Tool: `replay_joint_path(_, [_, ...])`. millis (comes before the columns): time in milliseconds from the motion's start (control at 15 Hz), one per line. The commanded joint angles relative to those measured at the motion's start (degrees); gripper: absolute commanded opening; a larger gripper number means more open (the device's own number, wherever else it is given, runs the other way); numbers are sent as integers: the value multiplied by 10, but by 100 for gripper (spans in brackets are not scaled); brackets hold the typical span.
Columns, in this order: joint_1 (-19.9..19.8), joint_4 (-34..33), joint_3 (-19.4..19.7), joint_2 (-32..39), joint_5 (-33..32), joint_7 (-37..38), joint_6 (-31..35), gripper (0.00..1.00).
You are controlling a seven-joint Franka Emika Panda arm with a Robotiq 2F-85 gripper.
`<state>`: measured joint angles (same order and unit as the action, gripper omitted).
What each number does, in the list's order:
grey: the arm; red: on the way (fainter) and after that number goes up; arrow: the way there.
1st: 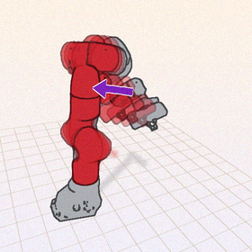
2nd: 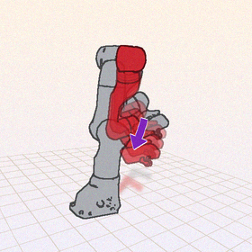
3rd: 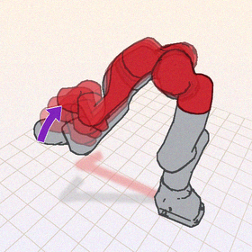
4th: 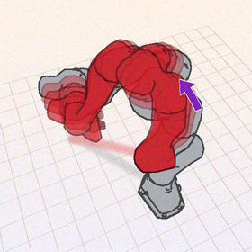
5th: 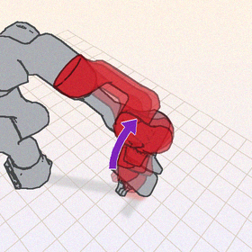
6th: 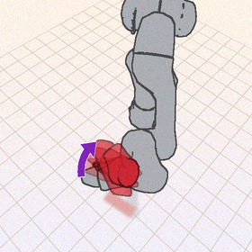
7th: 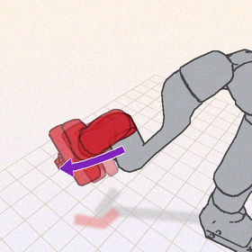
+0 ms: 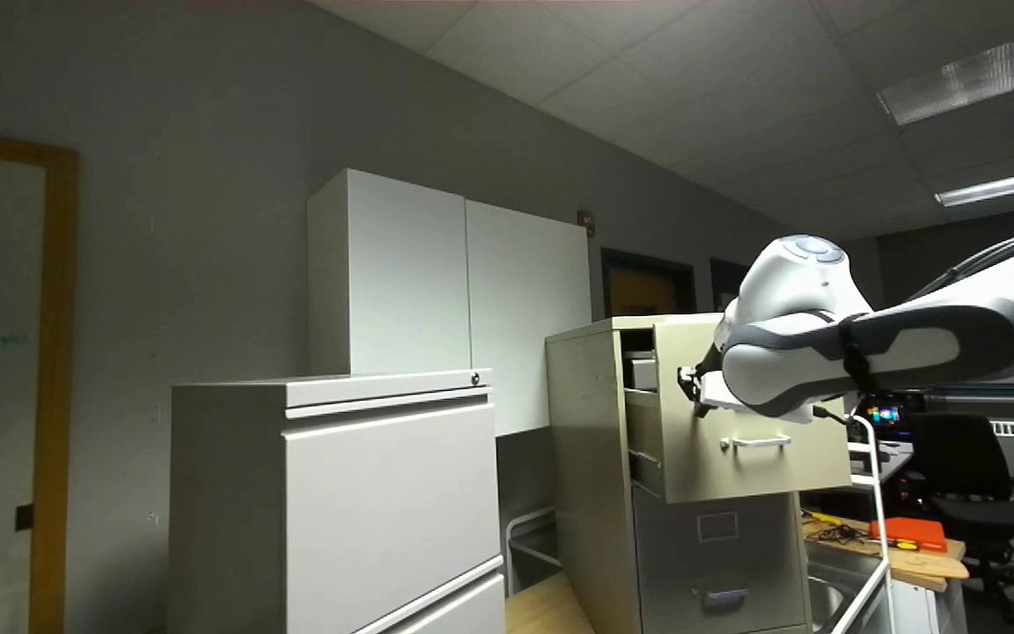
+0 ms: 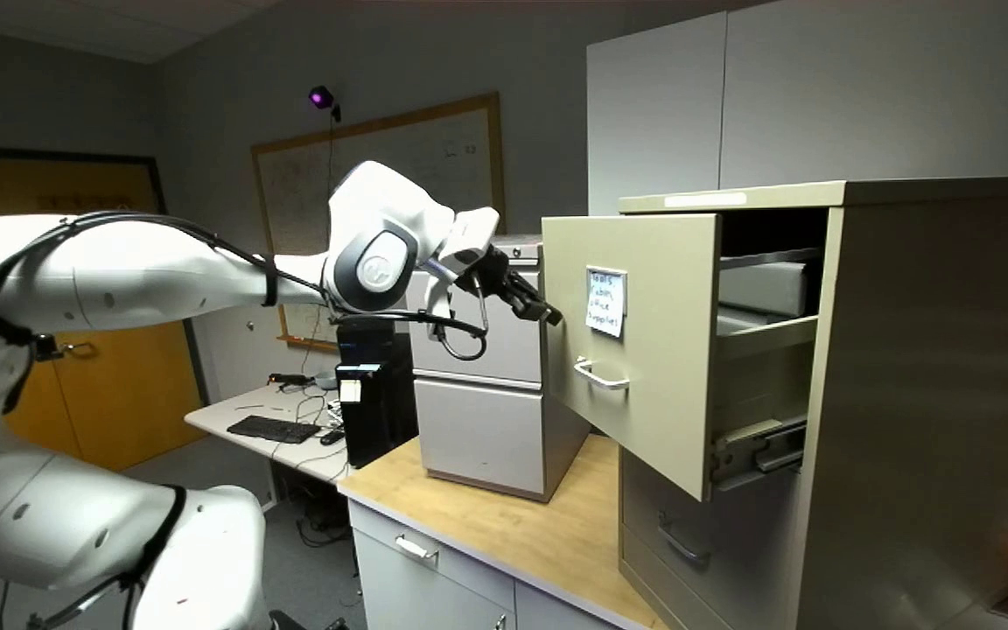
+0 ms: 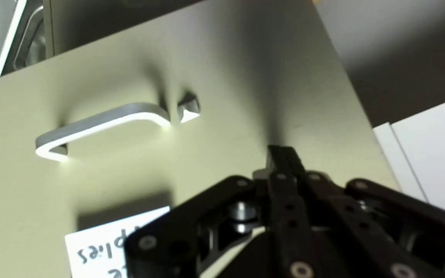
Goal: Close the upper drawer of the right cabinet
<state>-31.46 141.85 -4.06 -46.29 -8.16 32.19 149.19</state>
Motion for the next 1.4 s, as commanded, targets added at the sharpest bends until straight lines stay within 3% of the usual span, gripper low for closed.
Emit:
replay_joint_path(0, [-96,-8,-62,27,-37,87,68,0])
replay_joint_path(600, [-177,-67,-159,109,-51,149,118,0])
replay_joint_path(1000, [-216,-143,-199,197,-68,149,121,0])
replay_joint_path(1333, [-234,-212,-219,267,-121,164,107,0])
